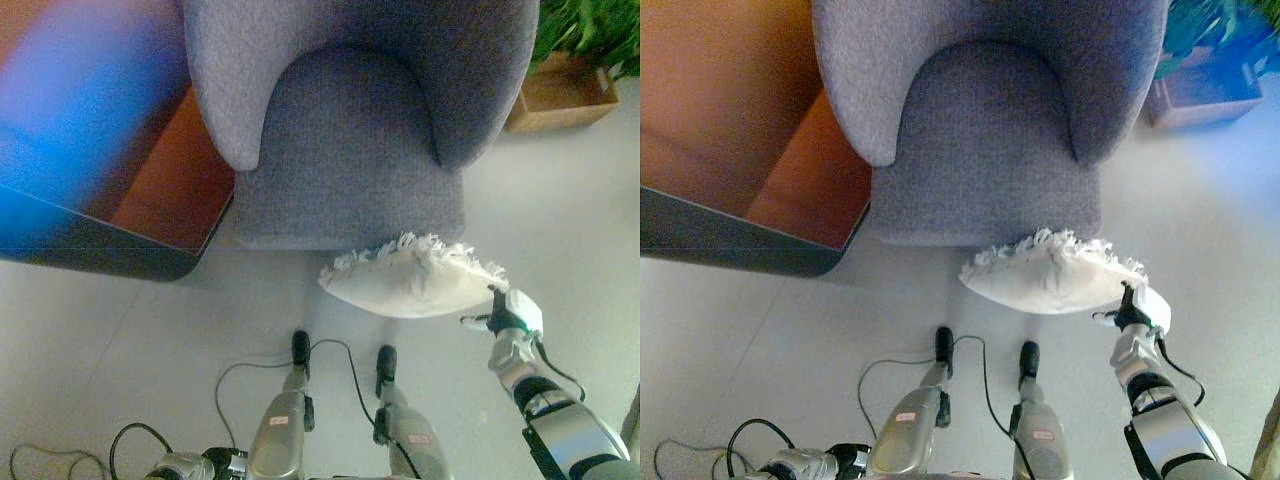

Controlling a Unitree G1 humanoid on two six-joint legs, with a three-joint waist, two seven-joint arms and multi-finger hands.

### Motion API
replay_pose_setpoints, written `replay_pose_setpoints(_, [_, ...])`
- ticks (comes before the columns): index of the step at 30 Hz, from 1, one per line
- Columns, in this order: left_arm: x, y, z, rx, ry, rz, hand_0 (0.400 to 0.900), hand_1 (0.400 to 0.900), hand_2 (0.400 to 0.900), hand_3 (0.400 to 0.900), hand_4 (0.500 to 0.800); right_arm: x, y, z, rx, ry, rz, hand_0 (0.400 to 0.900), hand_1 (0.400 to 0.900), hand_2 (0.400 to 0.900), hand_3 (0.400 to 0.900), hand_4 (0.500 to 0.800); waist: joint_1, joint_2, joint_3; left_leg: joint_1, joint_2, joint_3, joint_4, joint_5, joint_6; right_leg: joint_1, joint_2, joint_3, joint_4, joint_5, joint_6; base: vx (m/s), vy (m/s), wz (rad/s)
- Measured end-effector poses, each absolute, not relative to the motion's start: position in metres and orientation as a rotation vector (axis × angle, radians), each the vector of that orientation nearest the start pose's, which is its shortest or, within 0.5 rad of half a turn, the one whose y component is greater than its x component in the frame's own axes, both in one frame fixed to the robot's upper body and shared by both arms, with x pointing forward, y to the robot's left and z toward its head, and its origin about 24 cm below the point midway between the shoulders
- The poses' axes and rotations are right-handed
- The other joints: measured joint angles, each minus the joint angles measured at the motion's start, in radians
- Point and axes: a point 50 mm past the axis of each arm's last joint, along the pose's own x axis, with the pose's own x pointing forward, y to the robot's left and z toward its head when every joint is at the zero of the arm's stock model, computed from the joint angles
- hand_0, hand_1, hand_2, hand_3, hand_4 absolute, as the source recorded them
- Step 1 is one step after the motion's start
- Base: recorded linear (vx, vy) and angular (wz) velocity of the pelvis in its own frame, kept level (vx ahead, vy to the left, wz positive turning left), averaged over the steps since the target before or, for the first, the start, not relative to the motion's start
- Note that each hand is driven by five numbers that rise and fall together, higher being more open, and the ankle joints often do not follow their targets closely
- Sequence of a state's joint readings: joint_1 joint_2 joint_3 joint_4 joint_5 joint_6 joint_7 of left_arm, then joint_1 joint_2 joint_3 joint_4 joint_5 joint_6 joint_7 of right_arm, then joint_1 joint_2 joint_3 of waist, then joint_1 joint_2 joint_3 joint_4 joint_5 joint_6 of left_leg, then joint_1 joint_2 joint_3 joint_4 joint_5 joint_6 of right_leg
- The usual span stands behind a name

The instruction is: Pick up the pillow and put it on the sofa.

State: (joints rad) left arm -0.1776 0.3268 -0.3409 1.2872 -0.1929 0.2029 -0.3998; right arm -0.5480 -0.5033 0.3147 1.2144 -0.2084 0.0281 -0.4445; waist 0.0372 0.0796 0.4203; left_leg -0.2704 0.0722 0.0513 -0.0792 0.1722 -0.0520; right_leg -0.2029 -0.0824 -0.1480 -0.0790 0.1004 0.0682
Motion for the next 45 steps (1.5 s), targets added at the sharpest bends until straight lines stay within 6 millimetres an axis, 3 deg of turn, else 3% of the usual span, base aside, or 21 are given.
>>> replay_pose_setpoints(7, [0.139, 0.235, -0.145, 0.083, 1.365, -0.225, 0.9, 0.9, 0.9, 0.9, 0.8, 0.32, -0.303, 0.02, -0.968, 0.426, -0.417, 0.9, 0.9, 0.9, 0.9, 0.8, 0.006, 0.021, 0.032, -0.06, -0.003, -0.022, 0.0, 0.015, 0.002, -0.06, -0.003, -0.018, 0.021, 0.0, 0.0, -0.06, 0.009, 0.1])
replay_pose_setpoints(11, [0.159, 0.234, -0.138, 0.082, 1.3, -0.2, 0.9, 0.9, 0.9, 0.9, 0.8, 0.334, -0.312, 0.048, -0.97, 0.362, -0.459, 0.9, 0.9, 0.9, 0.9, 0.8, 0.025, 0.045, 0.051, -0.11, -0.005, -0.022, 0.0, 0.036, 0.009, -0.13, -0.008, -0.017, 0.066, -0.002, 0.003, -0.02, 0.043, 0.03])
replay_pose_setpoints(21, [0.165, 0.229, -0.137, 0.058, 1.269, -0.208, 0.9, 0.9, 0.9, 0.9, 0.8, 0.344, -0.32, 0.074, -0.976, 0.319, -0.478, 0.9, 0.9, 0.9, 0.9, 0.8, 0.025, 0.06, 0.063, -0.164, -0.039, -0.02, 0.001, 0.067, 0.035, -0.266, -0.054, 0.002, 0.234, -0.062, 0.03, -0.01, 0.043, 0.04])
replay_pose_setpoints(24, [0.167, 0.226, -0.136, 0.047, 1.248, -0.212, 0.9, 0.9, 0.9, 0.9, 0.8, 0.351, -0.323, 0.09, -1.003, 0.286, -0.481, 0.9, 0.9, 0.9, 0.9, 0.8, 0.027, 0.066, 0.066, -0.192, -0.048, -0.021, 0.001, 0.079, 0.039, -0.324, -0.071, 0.008, 0.303, -0.085, 0.033, -0.01, 0.047, 0.03])
replay_pose_setpoints(30, [0.171, 0.222, -0.136, 0.018, 1.225, -0.214, 0.9, 0.9, 0.9, 0.9, 0.8, 0.363, -0.326, 0.122, -0.973, 0.228, -0.488, 0.9, 0.9, 0.9, 0.9, 0.8, 0.03, 0.084, 0.074, -0.241, -0.054, -0.022, 0.001, 0.099, 0.036, -0.41, -0.078, 0.011, 0.389, -0.11, 0.022, -0.01, 0.047, 0.06])
replay_pose_setpoints(36, [0.172, 0.221, -0.135, 0.017, 1.21, -0.21, 0.9, 0.9, 0.9, 0.9, 0.8, 0.368, -0.321, 0.131, -0.896, 0.219, -0.468, 0.9, 0.9, 0.9, 0.9, 0.8, 0.027, 0.089, 0.076, -0.256, -0.053, -0.023, 0.003, 0.106, 0.027, -0.453, -0.081, 0.016, 0.452, -0.134, 0.012, 0.0, 0.037, 0.02])
replay_pose_setpoints(38, [0.174, 0.22, -0.134, 0.015, 1.197, -0.211, 0.9, 0.9, 0.9, 0.9, 0.8, 0.37, -0.321, 0.137, -0.877, 0.205, -0.466, 0.751, 0.751, 0.751, 0.751, 0.711, 0.027, 0.09, 0.076, -0.27, -0.053, -0.023, 0.009, 0.109, 0.026, -0.473, -0.081, 0.02, 0.466, -0.136, 0.01, 0.0, 0.0, 0.0])
replay_pose_setpoints(39, [0.174, 0.22, -0.134, 0.014, 1.194, -0.212, 0.9, 0.9, 0.9, 0.9, 0.8, 0.37, -0.321, 0.139, -0.867, 0.198, -0.468, 0.712, 0.712, 0.712, 0.712, 0.687, 0.027, 0.09, 0.076, -0.276, -0.053, -0.023, 0.012, 0.109, 0.026, -0.483, -0.082, 0.023, 0.474, -0.137, 0.008, 0.0, 0.0, 0.0])
replay_pose_setpoints(41, [0.174, 0.22, -0.134, 0.013, 1.193, -0.211, 0.9, 0.9, 0.9, 0.9, 0.8, 0.371, -0.321, 0.142, -0.86, 0.196, -0.462, 0.4, 0.4, 0.4, 0.4, 0.5, 0.027, 0.091, 0.076, -0.284, -0.053, -0.023, 0.017, 0.11, 0.024, -0.494, -0.082, 0.025, 0.484, -0.139, 0.005, 0.0, 0.0, 0.0])
replay_pose_setpoints(45, [0.176, 0.219, -0.133, 0.013, 1.185, -0.216, 0.9, 0.9, 0.9, 0.9, 0.8, 0.371, -0.324, 0.146, -0.856, 0.204, -0.454, 0.4, 0.4, 0.4, 0.4, 0.5, 0.028, 0.094, 0.077, -0.296, -0.052, -0.023, 0.024, 0.11, 0.021, -0.509, -0.082, 0.025, 0.496, -0.141, 0.003, 0.0, 0.0, 0.0])
